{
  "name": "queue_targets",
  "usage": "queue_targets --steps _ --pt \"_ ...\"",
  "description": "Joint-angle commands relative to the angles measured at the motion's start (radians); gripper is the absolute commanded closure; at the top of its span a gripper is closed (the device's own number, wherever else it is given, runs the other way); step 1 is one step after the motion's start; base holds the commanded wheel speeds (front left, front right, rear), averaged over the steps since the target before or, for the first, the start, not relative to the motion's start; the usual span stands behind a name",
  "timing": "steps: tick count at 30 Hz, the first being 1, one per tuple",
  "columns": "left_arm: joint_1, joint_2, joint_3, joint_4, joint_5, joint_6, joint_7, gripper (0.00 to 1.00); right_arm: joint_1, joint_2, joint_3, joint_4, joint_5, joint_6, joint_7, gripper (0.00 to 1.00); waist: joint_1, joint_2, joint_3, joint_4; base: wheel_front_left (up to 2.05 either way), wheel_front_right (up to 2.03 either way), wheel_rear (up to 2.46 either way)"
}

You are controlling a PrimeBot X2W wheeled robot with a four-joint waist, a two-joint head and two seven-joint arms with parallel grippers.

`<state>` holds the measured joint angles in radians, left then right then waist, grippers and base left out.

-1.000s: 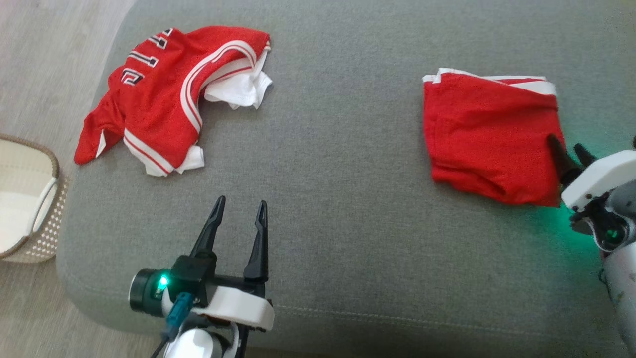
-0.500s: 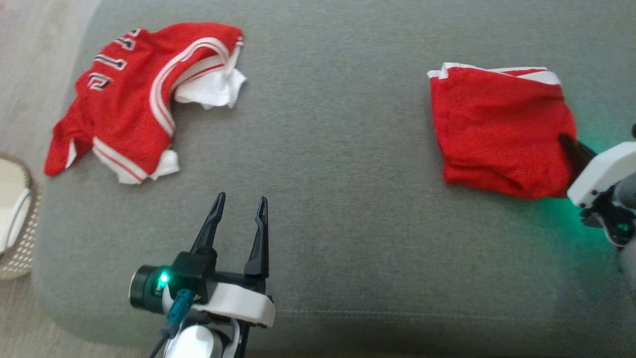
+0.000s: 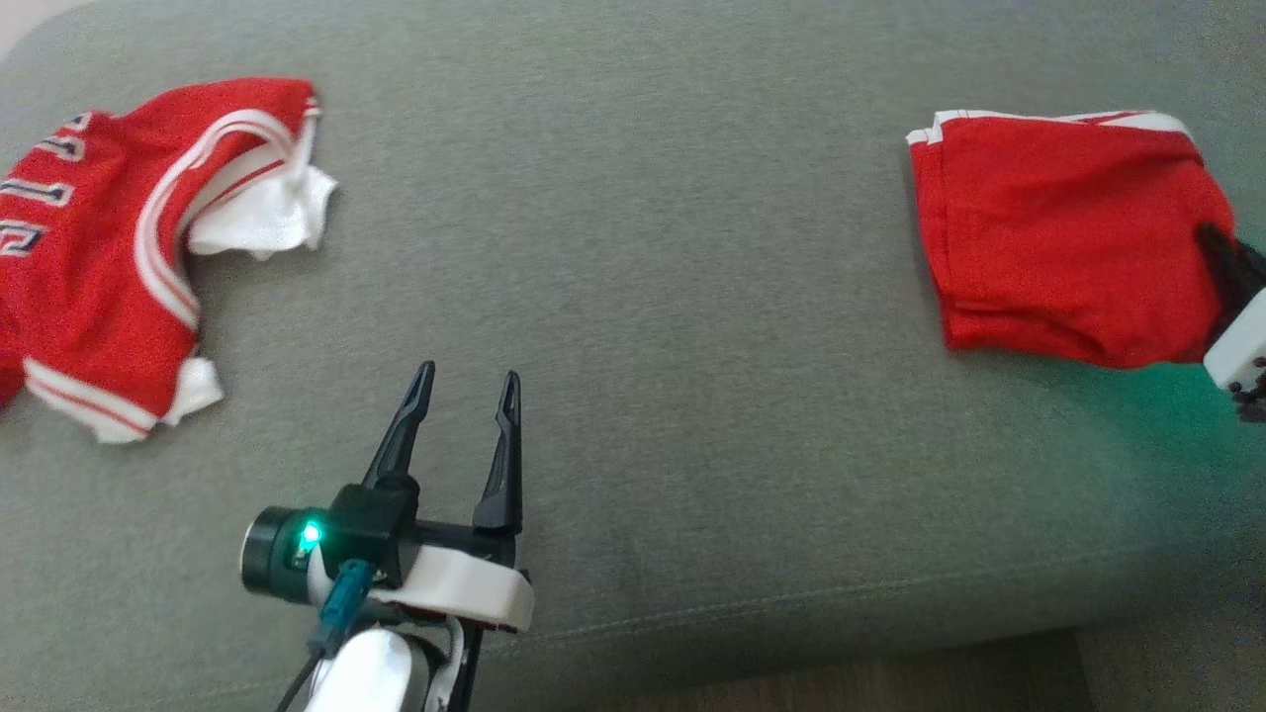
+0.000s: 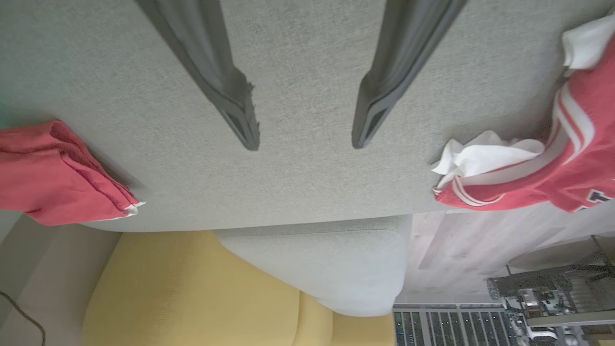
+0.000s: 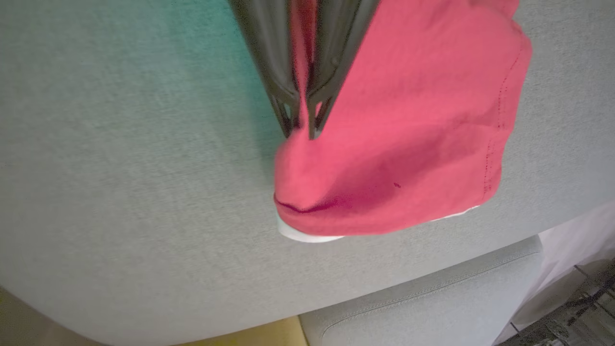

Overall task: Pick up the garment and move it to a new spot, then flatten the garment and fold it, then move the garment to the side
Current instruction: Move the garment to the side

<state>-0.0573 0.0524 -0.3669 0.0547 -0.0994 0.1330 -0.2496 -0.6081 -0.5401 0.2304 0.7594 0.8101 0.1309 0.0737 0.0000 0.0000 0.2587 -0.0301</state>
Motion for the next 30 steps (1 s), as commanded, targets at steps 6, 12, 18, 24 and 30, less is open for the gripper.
queue_targets --steps 6,12,18,24,30 --pt "-0.039 -0.002 0.035 -0.028 0.012 -0.015 -0.012 0.00 -0.052 -0.056 -0.001 -0.018 -0.056 0.000 -0.050 1.00 0.0000 0.0000 0.014 -0.066 0.00 0.00 0.00" --pt "-0.051 -0.002 0.041 -0.029 0.022 -0.027 -0.012 0.00 -0.105 -0.062 0.006 -0.004 -0.135 0.000 -0.066 1.00 0.0000 0.0000 0.039 -0.090 0.00 0.00 0.00" --pt "-0.057 -0.002 0.042 -0.028 0.023 -0.030 -0.012 0.00 -0.139 -0.058 -0.003 0.005 -0.171 0.000 -0.065 1.00 0.0000 0.0000 0.049 -0.097 0.00 0.00 0.00" --pt "-0.059 -0.002 0.041 -0.028 0.022 -0.029 -0.012 0.00 -0.154 -0.060 -0.018 0.019 -0.225 0.000 -0.083 1.00 0.0000 0.0000 0.057 -0.102 0.00 0.00 0.00" --pt "-0.066 -0.002 0.042 -0.027 0.025 -0.030 -0.012 0.00 -0.165 -0.057 -0.046 0.030 -0.276 0.000 -0.101 1.00 0.0000 0.0000 0.064 -0.105 0.00 0.00 0.00"
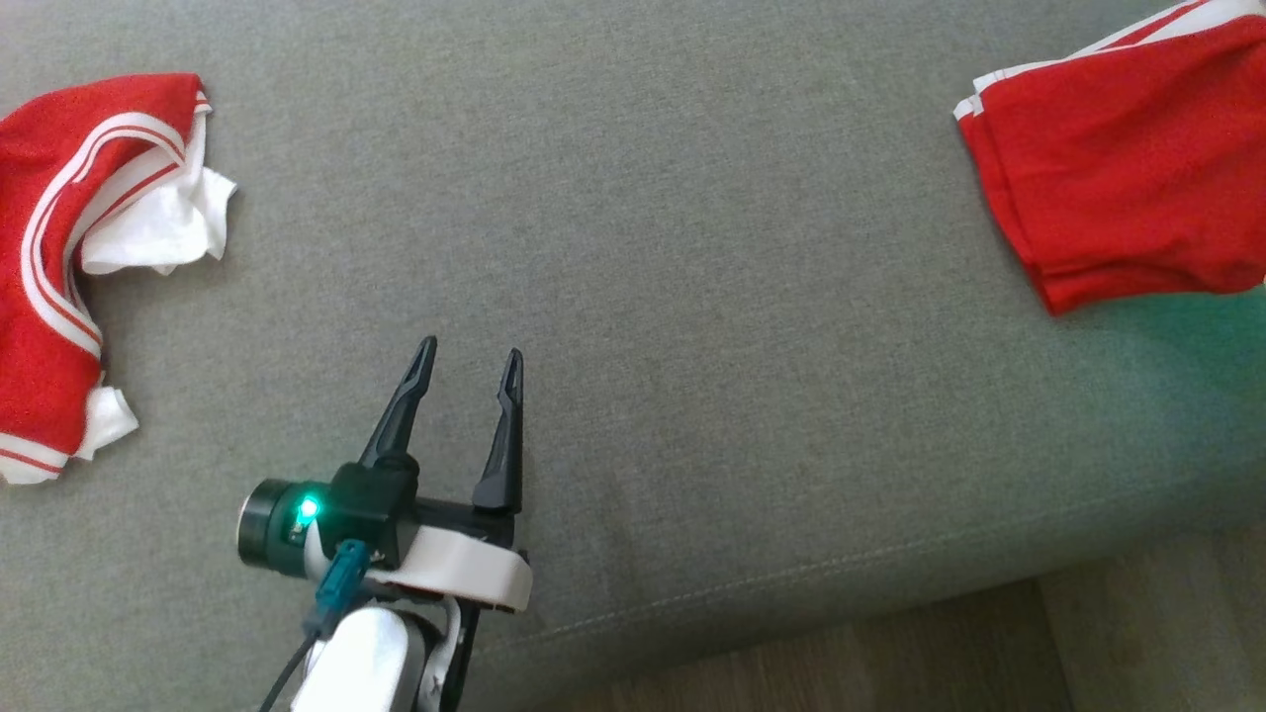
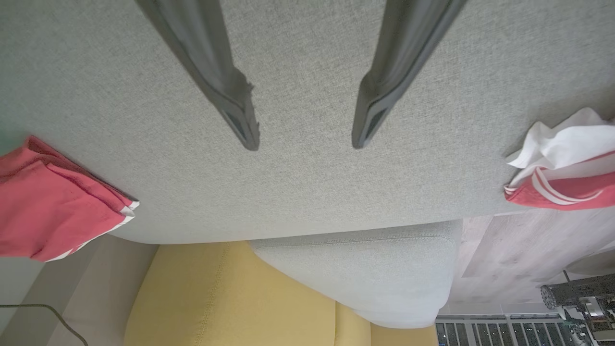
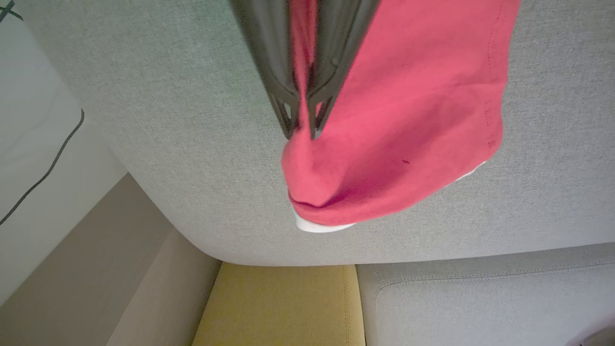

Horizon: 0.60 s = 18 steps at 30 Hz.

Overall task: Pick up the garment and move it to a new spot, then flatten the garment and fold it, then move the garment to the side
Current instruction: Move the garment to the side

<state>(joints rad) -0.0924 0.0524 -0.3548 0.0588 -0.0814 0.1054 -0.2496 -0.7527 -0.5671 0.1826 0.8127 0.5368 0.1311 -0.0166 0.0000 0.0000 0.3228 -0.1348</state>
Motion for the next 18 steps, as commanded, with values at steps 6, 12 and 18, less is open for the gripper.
queue_targets --steps 6,12,18 --pt "-0.032 -0.002 0.029 -0.027 0.003 -0.003 -0.012 0.00 -0.028 -0.019 -0.062 0.005 -0.063 0.000 -0.035 1.00 0.0000 0.0000 -0.003 0.003 0.00 0.00 0.00" --pt "-0.033 -0.002 0.024 -0.025 -0.002 -0.003 -0.012 0.00 -0.037 -0.005 -0.128 0.047 -0.175 0.000 -0.056 0.69 0.0000 0.0000 -0.011 0.016 0.00 0.00 0.00" --pt "-0.020 -0.002 0.019 -0.021 -0.015 0.002 -0.012 0.00 -0.022 0.022 -0.212 0.072 -0.314 0.000 -0.112 0.00 0.0000 0.0000 -0.048 0.036 0.00 0.00 0.00"
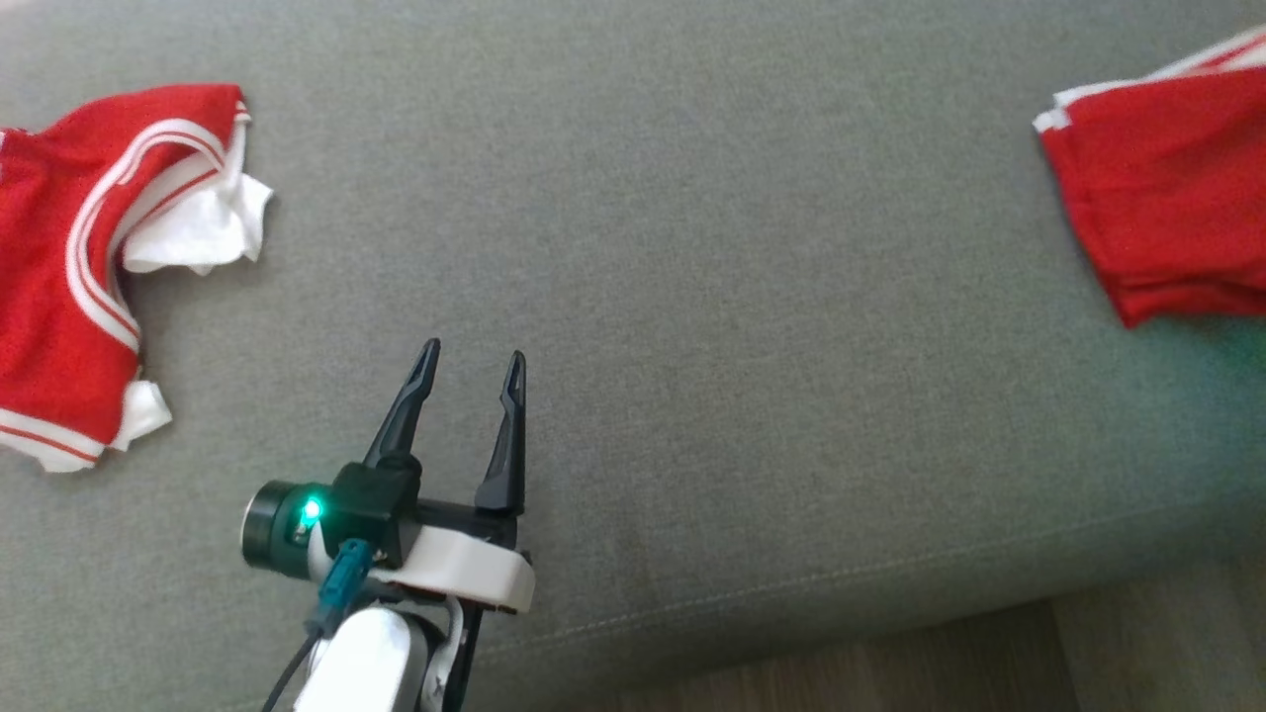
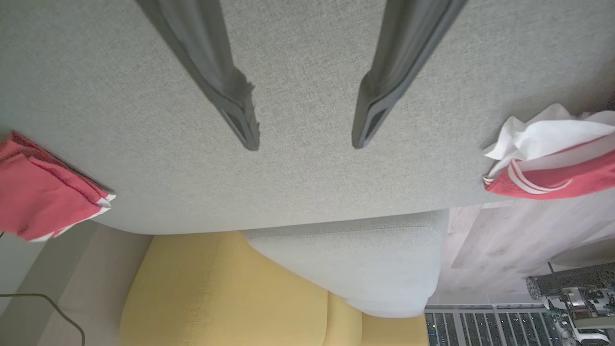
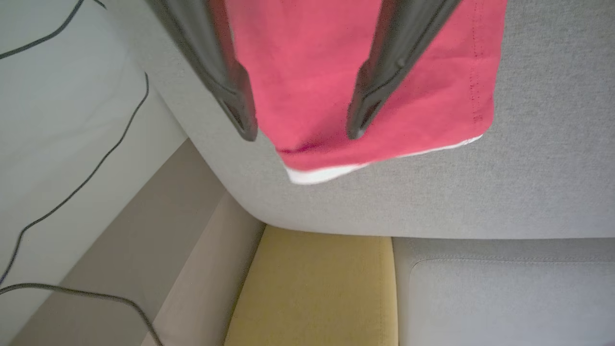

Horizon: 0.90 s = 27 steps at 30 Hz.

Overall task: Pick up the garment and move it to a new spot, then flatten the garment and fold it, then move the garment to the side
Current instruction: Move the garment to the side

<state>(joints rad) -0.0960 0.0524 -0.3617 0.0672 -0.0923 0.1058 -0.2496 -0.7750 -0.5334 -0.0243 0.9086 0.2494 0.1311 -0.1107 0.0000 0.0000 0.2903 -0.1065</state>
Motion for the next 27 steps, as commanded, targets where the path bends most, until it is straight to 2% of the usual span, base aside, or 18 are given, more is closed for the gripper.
queue_targets --steps 1,6,12,13,21,27 --pt "-0.013 -0.002 0.025 -0.029 -0.006 0.004 -0.012 0.00 0.005 -0.005 -0.022 -0.026 -0.057 0.000 -0.030 0.00 0.0000 0.0000 -0.024 0.011 0.00 0.00 0.00" --pt "0.008 -0.002 0.030 -0.033 -0.017 0.015 -0.012 0.00 0.057 0.088 -0.087 -0.089 -0.169 0.000 -0.082 0.00 0.0000 0.0000 -0.081 0.030 0.00 0.00 0.00" --pt "0.050 -0.002 0.040 -0.033 -0.044 0.037 -0.012 0.00 0.213 0.231 -0.113 -0.218 -0.182 0.000 -0.116 0.00 0.0000 0.0000 -0.166 0.060 0.00 0.00 0.00" --pt "0.050 -0.002 0.040 -0.033 -0.044 0.037 -0.012 0.00 0.213 0.231 -0.113 -0.218 -0.182 0.000 -0.116 0.00 0.0000 0.0000 -0.166 0.060 0.00 0.00 0.00" --pt "0.102 -0.002 0.063 -0.035 -0.071 0.051 -0.012 0.00 0.469 0.379 -0.073 -0.465 -0.136 0.000 -0.150 0.00 0.0000 0.0000 -0.258 0.106 0.00 0.00 0.00" --pt "0.127 -0.002 0.069 -0.054 -0.091 0.058 -0.012 0.00 0.646 0.434 -0.028 -0.704 -0.147 0.000 -0.151 0.00 0.0000 0.0000 -0.288 0.132 0.00 0.00 0.00"
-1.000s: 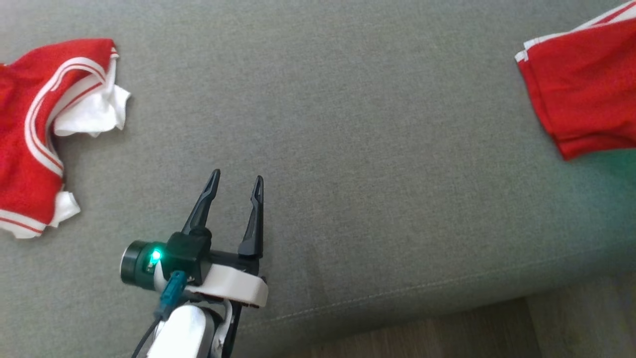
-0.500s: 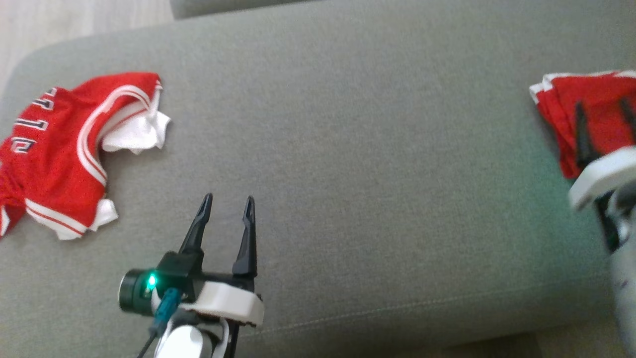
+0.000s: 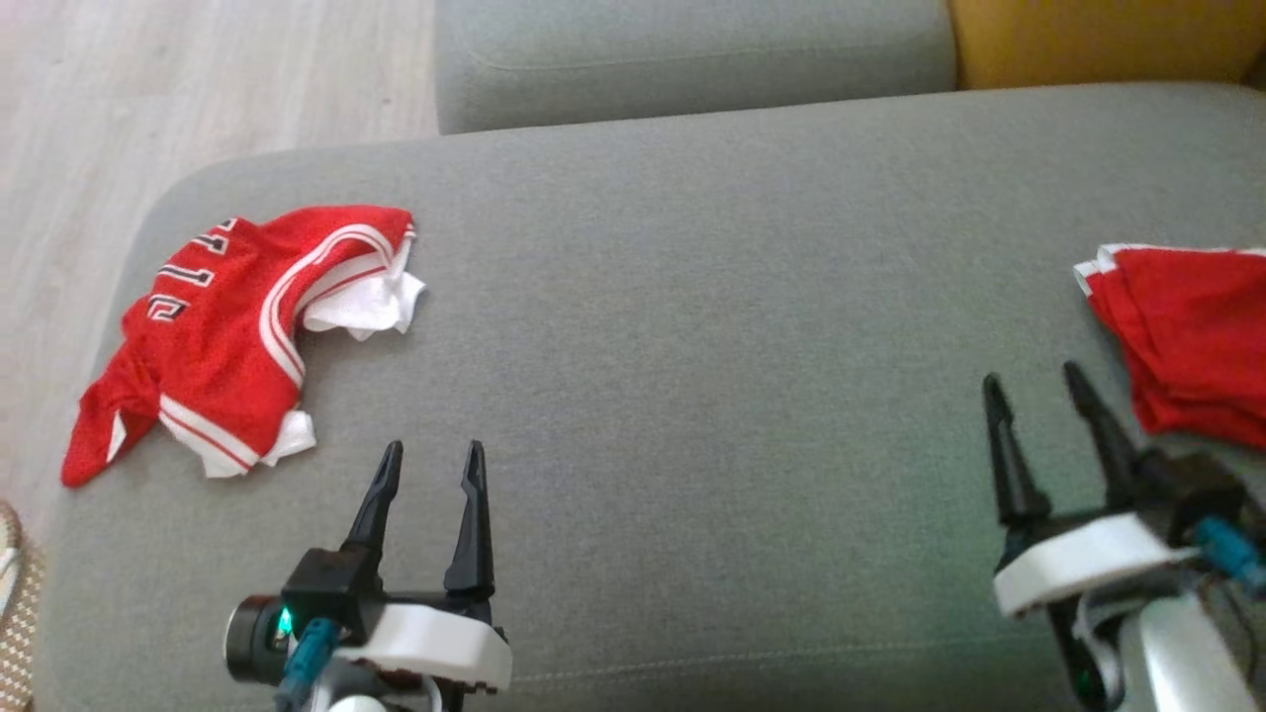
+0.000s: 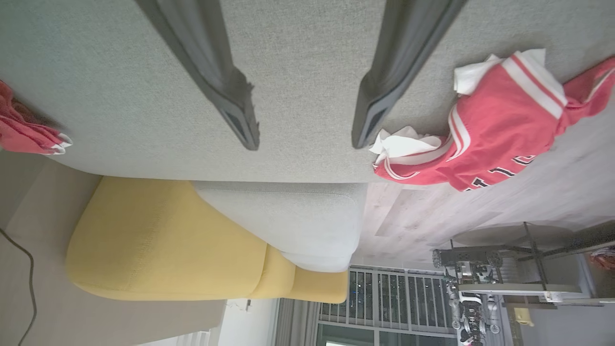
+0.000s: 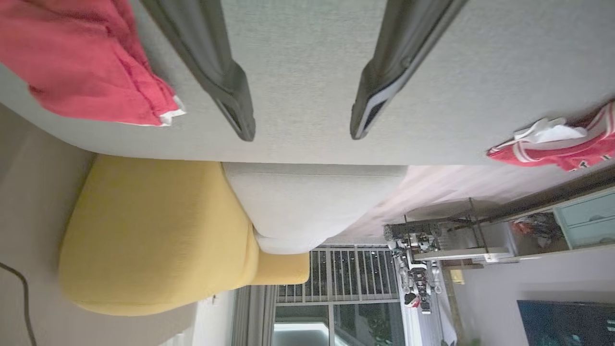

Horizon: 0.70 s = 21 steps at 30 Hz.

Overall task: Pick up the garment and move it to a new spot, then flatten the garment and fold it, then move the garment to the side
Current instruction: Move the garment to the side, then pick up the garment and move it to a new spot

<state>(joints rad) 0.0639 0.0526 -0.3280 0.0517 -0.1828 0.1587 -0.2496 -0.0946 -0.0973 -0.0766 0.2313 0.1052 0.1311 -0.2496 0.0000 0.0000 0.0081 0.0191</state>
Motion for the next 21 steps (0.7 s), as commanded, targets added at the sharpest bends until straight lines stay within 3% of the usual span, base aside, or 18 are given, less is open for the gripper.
queue_targets --steps 1,10,21 --pt "-0.030 -0.002 0.037 -0.041 0.003 0.006 -0.012 0.00 -0.010 0.005 0.032 -0.048 -0.004 0.000 -0.012 0.00 0.0000 0.0000 -0.009 0.011 0.00 0.00 0.00" --pt "-0.003 -0.002 0.051 -0.077 0.022 0.016 -0.012 0.00 0.120 0.043 0.038 -0.124 -0.003 0.000 -0.012 0.00 0.0000 0.0000 -0.027 0.028 0.00 0.00 0.00" --pt "0.006 -0.002 0.053 -0.073 0.028 0.021 -0.012 0.00 0.140 0.047 0.054 -0.128 0.014 0.000 -0.012 0.00 0.0000 0.0000 -0.033 0.022 0.00 0.00 0.00"
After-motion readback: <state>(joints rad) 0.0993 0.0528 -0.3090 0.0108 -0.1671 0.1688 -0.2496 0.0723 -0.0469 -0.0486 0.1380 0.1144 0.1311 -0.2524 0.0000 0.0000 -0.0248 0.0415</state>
